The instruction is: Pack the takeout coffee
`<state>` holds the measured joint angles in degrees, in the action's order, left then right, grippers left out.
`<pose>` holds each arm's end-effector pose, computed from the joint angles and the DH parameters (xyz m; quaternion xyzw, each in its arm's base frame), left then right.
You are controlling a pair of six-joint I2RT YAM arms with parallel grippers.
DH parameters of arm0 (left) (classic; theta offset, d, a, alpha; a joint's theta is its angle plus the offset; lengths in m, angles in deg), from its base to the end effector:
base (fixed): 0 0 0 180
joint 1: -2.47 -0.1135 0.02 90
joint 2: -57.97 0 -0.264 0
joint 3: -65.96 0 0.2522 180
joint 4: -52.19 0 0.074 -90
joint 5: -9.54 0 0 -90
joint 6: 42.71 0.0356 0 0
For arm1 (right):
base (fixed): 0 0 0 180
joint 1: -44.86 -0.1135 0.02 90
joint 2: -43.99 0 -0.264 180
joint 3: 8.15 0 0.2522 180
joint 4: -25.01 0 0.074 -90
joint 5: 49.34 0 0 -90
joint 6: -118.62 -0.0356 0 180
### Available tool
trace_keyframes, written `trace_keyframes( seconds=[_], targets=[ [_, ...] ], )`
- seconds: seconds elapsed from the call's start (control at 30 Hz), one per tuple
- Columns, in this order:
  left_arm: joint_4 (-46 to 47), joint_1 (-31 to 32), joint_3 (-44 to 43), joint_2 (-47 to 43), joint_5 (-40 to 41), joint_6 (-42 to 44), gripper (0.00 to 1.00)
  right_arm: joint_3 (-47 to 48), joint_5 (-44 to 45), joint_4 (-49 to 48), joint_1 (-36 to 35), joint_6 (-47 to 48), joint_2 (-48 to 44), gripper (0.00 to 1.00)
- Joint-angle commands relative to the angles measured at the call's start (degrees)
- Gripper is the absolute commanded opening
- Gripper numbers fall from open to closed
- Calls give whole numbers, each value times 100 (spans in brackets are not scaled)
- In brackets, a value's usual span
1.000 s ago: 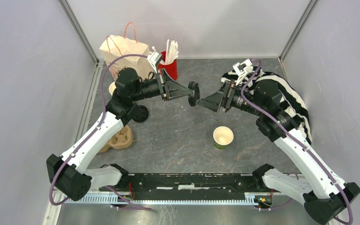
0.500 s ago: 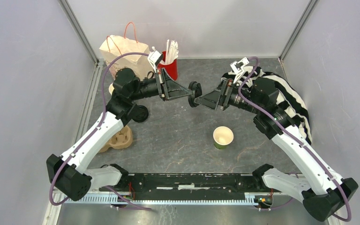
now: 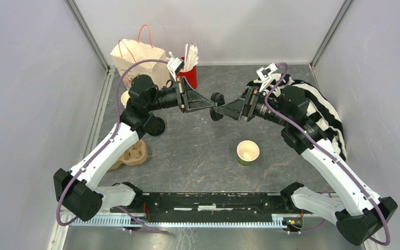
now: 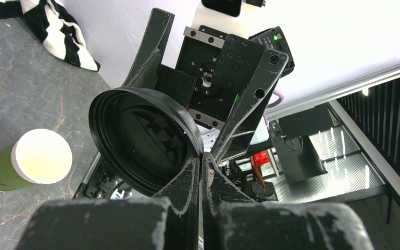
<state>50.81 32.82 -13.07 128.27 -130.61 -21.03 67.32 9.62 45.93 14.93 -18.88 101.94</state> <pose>0.2246 -0.1632 0.4127 0.1064 0.6691 -0.6983 0.2310 0.1856 0.1280 0.4070 -0.0743 0.7210 0.5652 0.3938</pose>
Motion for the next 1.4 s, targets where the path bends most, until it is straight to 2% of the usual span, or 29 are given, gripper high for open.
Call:
trace_keyframes(
  seconds=[0.0,0.63,1.3,1.37],
  targets=[
    [63,2,-157,-34,-202,-43,2,271,54,-397,-51,30,48,95],
    [19,6,-126,-34,-288,-33,2,217,143,-500,-179,40,142,93],
    [65,6,-84,-34,-311,-27,2,143,213,-458,-200,98,133,85],
    [109,2,-67,-34,-295,-42,6,131,230,-455,-200,101,116,85]
  ],
)
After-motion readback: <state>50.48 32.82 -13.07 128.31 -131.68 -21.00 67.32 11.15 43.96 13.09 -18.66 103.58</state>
